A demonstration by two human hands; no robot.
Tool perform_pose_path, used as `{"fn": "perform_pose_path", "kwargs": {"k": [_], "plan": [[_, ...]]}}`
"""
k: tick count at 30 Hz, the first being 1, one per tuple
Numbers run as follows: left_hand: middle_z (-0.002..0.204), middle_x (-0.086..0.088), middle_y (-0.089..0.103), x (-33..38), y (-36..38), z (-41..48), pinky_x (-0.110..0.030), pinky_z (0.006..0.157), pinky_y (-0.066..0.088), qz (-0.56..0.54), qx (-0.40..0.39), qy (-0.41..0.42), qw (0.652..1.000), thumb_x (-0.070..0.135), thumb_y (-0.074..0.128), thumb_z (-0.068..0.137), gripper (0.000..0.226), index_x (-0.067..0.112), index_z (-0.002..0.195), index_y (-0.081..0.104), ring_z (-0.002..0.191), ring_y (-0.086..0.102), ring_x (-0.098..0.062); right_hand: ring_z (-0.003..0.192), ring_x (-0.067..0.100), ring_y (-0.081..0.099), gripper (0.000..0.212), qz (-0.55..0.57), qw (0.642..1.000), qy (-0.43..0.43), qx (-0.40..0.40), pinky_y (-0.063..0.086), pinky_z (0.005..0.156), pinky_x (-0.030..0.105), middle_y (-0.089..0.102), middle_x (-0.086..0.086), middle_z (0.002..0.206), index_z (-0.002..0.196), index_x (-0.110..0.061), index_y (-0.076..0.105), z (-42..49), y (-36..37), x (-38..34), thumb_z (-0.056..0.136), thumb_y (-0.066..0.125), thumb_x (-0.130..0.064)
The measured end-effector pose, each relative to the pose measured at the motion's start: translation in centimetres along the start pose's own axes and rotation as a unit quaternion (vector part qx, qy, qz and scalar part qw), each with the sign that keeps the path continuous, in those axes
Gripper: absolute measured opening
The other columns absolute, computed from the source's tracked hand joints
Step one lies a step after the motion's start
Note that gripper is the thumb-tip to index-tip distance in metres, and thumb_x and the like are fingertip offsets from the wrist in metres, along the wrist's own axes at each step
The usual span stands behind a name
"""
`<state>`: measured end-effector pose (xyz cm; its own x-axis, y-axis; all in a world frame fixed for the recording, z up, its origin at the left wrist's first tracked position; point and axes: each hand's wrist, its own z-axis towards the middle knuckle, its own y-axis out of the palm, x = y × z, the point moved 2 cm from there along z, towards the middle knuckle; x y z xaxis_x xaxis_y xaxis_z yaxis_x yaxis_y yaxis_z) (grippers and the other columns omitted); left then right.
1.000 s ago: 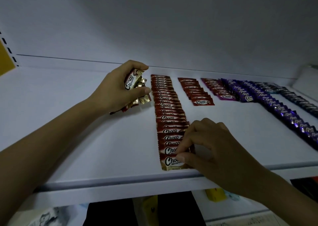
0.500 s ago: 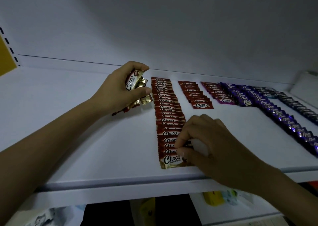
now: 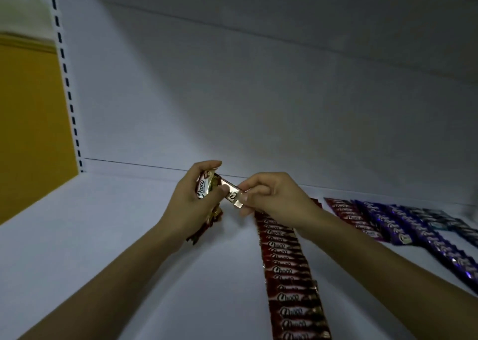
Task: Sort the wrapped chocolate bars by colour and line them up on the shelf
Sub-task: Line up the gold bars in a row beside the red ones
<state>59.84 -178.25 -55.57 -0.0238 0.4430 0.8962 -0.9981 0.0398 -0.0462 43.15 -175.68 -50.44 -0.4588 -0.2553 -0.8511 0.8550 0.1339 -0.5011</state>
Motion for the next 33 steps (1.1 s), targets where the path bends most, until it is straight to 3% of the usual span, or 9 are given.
{"fn": "perform_pose_path", "kwargs": {"k": [4, 9, 13, 18, 21, 23, 25, 28, 33], "plan": [[0.088, -0.008, 0.066, -1.0, -0.9, 0.7, -0.041, 0.064, 0.056, 0.012, 0.059, -0.022, 0.998, 0.016, 0.067, 0.088, 0.033, 0.032, 0.115, 0.056, 0.057, 0.060, -0.016, 0.073, 0.016, 0.071, 0.007, -0.030, 0.999, 0.008, 0.034, 0.054, 0.070, 0.021, 0.074, 0.002, 0.078, 0.088, -0.013, 0.070, 1.5, -1.1, 0.5, 0.083, 0.068, -0.009], [0.086, -0.005, 0.064, -2.3, -2.8, 1.4, -0.026, 0.049, 0.050, 0.028, 0.158, -0.048, 0.986, 0.012, 0.064, 0.089, 0.031, 0.027, 0.114, 0.054, 0.052, 0.062, -0.013, 0.072, 0.026, 0.065, 0.006, -0.195, 0.979, -0.012, 0.067, 0.053, 0.066, 0.037, 0.069, -0.002, 0.072, 0.084, -0.023, 0.069, 2.4, 0.0, 2.3, 0.085, 0.067, -0.017], [0.087, -0.003, 0.063, -2.7, -3.6, 1.5, -0.026, 0.050, 0.050, 0.028, 0.185, -0.055, 0.981, 0.012, 0.065, 0.088, 0.031, 0.026, 0.114, 0.054, 0.062, 0.064, -0.022, 0.070, 0.014, 0.063, 0.010, -0.247, 0.964, -0.036, 0.093, 0.054, 0.067, 0.033, 0.066, -0.006, 0.072, 0.090, -0.024, 0.066, 2.8, 1.1, 2.7, 0.082, 0.065, -0.018], [0.087, -0.002, 0.062, -2.7, -3.4, 1.6, -0.036, 0.061, 0.055, 0.041, 0.187, -0.055, 0.980, 0.014, 0.065, 0.087, 0.032, 0.027, 0.114, 0.053, 0.073, 0.066, -0.029, 0.073, 0.006, 0.068, 0.025, -0.125, 0.991, -0.041, -0.040, 0.051, 0.065, 0.021, 0.073, -0.002, 0.081, 0.113, -0.024, 0.061, 3.0, 2.6, 1.2, 0.088, 0.064, -0.029], [0.087, -0.001, 0.062, -2.5, -3.4, 1.6, -0.040, 0.066, 0.057, 0.042, 0.189, -0.054, 0.980, 0.014, 0.065, 0.087, 0.032, 0.028, 0.114, 0.053, 0.076, 0.066, -0.030, 0.082, 0.009, 0.069, 0.017, -0.123, 0.991, -0.053, -0.018, 0.055, 0.079, 0.028, 0.073, -0.001, 0.089, 0.106, -0.018, 0.062, 3.4, 1.8, 1.1, 0.093, 0.055, -0.012], [0.084, 0.001, 0.062, -2.4, -3.4, 1.5, -0.032, 0.055, 0.054, 0.037, 0.191, -0.050, 0.980, 0.013, 0.065, 0.087, 0.032, 0.027, 0.113, 0.053, 0.066, 0.067, -0.021, 0.090, 0.007, 0.065, 0.019, -0.197, 0.977, -0.081, -0.028, 0.052, 0.083, 0.028, 0.070, -0.004, 0.096, 0.104, -0.019, 0.064, 3.1, 1.5, 1.7, 0.092, 0.053, -0.009], [0.082, 0.001, 0.061, -2.3, -3.2, 1.5, -0.023, 0.047, 0.050, 0.024, 0.187, -0.048, 0.981, 0.011, 0.064, 0.088, 0.031, 0.026, 0.113, 0.053, 0.052, 0.064, -0.009, 0.095, 0.004, 0.059, 0.020, -0.304, 0.939, -0.138, -0.082, 0.048, 0.083, 0.024, 0.067, -0.008, 0.104, 0.108, -0.024, 0.065, 2.4, 2.2, 2.5, 0.091, 0.056, -0.016], [0.081, 0.000, 0.061, -2.2, -2.9, 1.4, -0.020, 0.046, 0.050, 0.020, 0.181, -0.045, 0.982, 0.010, 0.063, 0.088, 0.031, 0.026, 0.112, 0.052, 0.047, 0.062, -0.005, 0.096, 0.009, 0.056, 0.025, -0.404, 0.886, -0.190, -0.127, 0.040, 0.085, 0.026, 0.065, -0.009, 0.107, 0.116, -0.027, 0.062, 2.4, 3.6, 3.6, 0.092, 0.055, -0.022], [0.082, 0.001, 0.060, -2.1, -3.1, 1.3, -0.030, 0.055, 0.057, 0.023, 0.179, -0.042, 0.983, 0.010, 0.063, 0.088, 0.031, 0.027, 0.112, 0.053, 0.051, 0.063, -0.007, 0.093, 0.012, 0.058, 0.021, -0.414, 0.882, -0.195, -0.111, 0.037, 0.084, 0.025, 0.067, -0.006, 0.103, 0.109, -0.021, 0.067, 4.2, 4.2, 3.7, 0.095, 0.052, -0.024]]}}
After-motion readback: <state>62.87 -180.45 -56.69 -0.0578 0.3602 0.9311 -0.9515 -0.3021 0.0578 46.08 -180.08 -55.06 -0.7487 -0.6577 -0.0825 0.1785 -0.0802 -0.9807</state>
